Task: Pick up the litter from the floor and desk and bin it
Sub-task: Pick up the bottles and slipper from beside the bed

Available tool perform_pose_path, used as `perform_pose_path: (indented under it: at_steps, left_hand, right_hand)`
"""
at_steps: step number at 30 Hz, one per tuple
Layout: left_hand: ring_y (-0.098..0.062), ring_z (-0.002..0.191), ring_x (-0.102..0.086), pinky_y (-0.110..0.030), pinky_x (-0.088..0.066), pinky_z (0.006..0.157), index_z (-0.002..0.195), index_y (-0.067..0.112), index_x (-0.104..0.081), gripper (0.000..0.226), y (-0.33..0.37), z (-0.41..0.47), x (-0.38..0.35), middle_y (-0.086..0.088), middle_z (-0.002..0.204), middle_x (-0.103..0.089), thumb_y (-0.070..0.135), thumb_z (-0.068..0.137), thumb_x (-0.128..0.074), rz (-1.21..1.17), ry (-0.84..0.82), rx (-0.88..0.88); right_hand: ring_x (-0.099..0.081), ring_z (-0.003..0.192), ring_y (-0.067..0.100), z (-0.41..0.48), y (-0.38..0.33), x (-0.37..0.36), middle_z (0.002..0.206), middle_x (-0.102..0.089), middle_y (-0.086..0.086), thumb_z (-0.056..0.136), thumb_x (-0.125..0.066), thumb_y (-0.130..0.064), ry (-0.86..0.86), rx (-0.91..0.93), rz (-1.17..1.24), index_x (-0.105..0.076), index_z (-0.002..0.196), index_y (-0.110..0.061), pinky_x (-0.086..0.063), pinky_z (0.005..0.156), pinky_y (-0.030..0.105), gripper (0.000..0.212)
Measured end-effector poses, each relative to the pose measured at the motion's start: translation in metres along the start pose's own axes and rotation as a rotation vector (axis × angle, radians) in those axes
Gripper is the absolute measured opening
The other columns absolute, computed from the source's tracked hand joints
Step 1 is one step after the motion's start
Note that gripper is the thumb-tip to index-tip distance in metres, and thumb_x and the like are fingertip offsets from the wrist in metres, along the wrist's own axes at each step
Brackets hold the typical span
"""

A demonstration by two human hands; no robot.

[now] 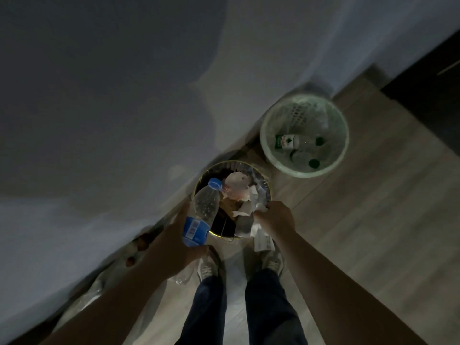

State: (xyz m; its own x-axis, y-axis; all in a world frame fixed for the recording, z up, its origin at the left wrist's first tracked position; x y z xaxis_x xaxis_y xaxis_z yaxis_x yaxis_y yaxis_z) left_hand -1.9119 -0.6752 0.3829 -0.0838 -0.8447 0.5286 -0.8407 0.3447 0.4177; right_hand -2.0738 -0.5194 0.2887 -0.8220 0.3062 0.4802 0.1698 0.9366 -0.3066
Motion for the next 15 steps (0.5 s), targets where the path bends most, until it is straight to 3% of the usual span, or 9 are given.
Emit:
perform_pose_path:
  at_steps: [2, 4, 6, 10, 12, 15]
  left_hand:
    - [-0.005, 0.086, -0.053, -0.011, -0.042, 0.071, 0.15, 0.027, -0.012, 0.101, -0.014, 0.014, -0.003, 0.009, 0.11, -0.045, 0.03, 0.075, -0.079, -0.008, -0.008, 0.004]
    - [-0.008, 0.095, -0.054, -0.02, -0.046, 0.081, 0.151, 0.027, -0.009, 0.104, -0.029, 0.026, -0.004, 0.004, 0.119, -0.05, 0.031, 0.074, -0.079, -0.019, 0.005, 0.023]
    - [-0.011, 0.103, -0.052, -0.028, -0.048, 0.089, 0.151, 0.027, -0.005, 0.108, -0.041, 0.034, -0.004, -0.001, 0.133, -0.048, 0.036, 0.073, -0.079, -0.007, -0.005, 0.044]
    - [-0.013, 0.104, -0.053, -0.028, -0.048, 0.088, 0.152, 0.027, -0.003, 0.11, -0.05, 0.046, -0.004, -0.003, 0.136, -0.047, 0.036, 0.073, -0.079, 0.001, -0.03, 0.061]
    - [-0.013, 0.103, -0.055, -0.027, -0.048, 0.087, 0.152, 0.027, -0.004, 0.11, -0.047, 0.049, -0.003, -0.003, 0.133, -0.049, 0.035, 0.073, -0.079, -0.007, -0.03, 0.053]
    - [-0.013, 0.103, -0.054, -0.029, -0.048, 0.089, 0.152, 0.026, -0.003, 0.109, -0.038, 0.053, -0.002, -0.004, 0.132, -0.05, 0.035, 0.074, -0.079, -0.001, -0.036, 0.033]
  right_hand:
    - [-0.06, 0.079, 0.021, 0.021, -0.006, -0.012, 0.095, -0.066, 0.006, 0.088, -0.056, -0.03, 0.031, -0.02, 0.004, -0.064, 0.098, -0.008, -0.041, 0.058, 0.024, 0.025]
    - [-0.065, 0.094, 0.024, 0.038, -0.012, -0.025, 0.113, -0.067, 0.007, 0.087, -0.056, -0.036, 0.078, -0.007, -0.03, -0.064, 0.111, -0.009, -0.046, 0.068, 0.026, 0.037]
    - [-0.063, 0.101, 0.022, 0.049, -0.019, -0.037, 0.114, -0.066, 0.006, 0.085, -0.06, -0.044, 0.085, 0.019, -0.045, -0.062, 0.118, -0.011, -0.044, 0.072, 0.027, 0.047]
    - [-0.056, 0.116, 0.025, 0.054, -0.023, -0.052, 0.129, -0.057, 0.007, 0.08, -0.069, -0.049, -0.021, 0.048, 0.03, -0.052, 0.133, -0.017, -0.045, 0.085, 0.027, 0.065]
    - [-0.053, 0.12, 0.026, 0.052, -0.02, -0.052, 0.131, -0.056, 0.008, 0.083, -0.068, -0.041, -0.044, 0.075, -0.014, -0.051, 0.135, -0.017, -0.044, 0.089, 0.03, 0.06]
    - [-0.059, 0.112, 0.028, 0.045, -0.012, -0.044, 0.119, -0.063, 0.01, 0.088, -0.062, -0.024, -0.085, 0.086, -0.042, -0.06, 0.122, -0.011, -0.048, 0.089, 0.029, 0.037]
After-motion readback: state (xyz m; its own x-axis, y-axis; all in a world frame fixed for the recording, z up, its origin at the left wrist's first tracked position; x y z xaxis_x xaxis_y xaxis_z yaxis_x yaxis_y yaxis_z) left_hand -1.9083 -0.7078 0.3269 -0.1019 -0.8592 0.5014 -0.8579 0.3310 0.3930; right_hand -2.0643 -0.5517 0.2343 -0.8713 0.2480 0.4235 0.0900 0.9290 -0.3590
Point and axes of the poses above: each hand's wrist, its own z-axis towards the middle knuckle, its own x-axis out of the back of the hand, y = z × x, the point moved 1 cm from there along z, towards the middle knuckle
